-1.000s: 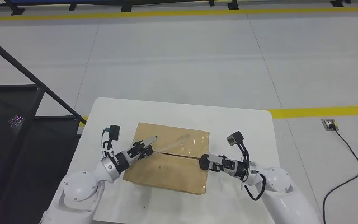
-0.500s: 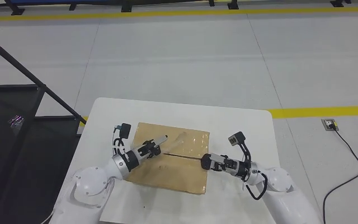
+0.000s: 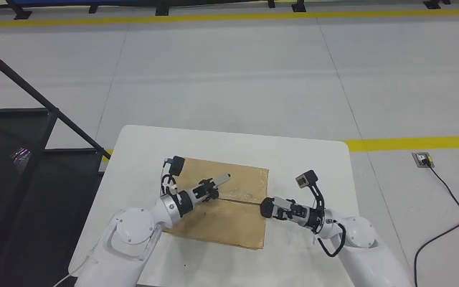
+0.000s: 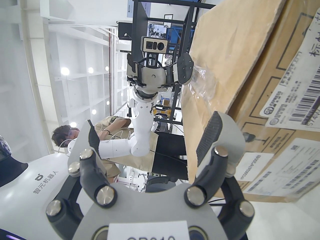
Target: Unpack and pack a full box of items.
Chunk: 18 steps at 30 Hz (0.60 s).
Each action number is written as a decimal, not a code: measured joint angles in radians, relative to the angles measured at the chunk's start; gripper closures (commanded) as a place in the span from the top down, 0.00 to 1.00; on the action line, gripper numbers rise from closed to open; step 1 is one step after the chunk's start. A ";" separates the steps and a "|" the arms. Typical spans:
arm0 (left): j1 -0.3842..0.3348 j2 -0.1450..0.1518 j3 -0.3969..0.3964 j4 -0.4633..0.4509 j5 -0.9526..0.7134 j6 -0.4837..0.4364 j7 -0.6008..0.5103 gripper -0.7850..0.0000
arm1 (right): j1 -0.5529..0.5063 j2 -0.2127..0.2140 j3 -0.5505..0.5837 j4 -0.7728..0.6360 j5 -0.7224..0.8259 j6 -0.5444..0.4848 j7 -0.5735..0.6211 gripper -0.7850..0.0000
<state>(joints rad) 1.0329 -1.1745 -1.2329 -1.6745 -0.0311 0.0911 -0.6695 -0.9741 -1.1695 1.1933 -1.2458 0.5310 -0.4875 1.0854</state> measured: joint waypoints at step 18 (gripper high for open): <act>0.167 0.023 -0.170 -0.166 -0.097 -0.107 0.027 1.00 | 0.022 -0.001 -0.030 -0.200 -0.320 0.242 -0.259 1.00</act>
<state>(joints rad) 1.1997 -1.1518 -1.4032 -1.8402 -0.1276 -0.0156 -0.6423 -0.9526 -1.1705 1.1630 -1.4453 0.2113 -0.2452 0.8263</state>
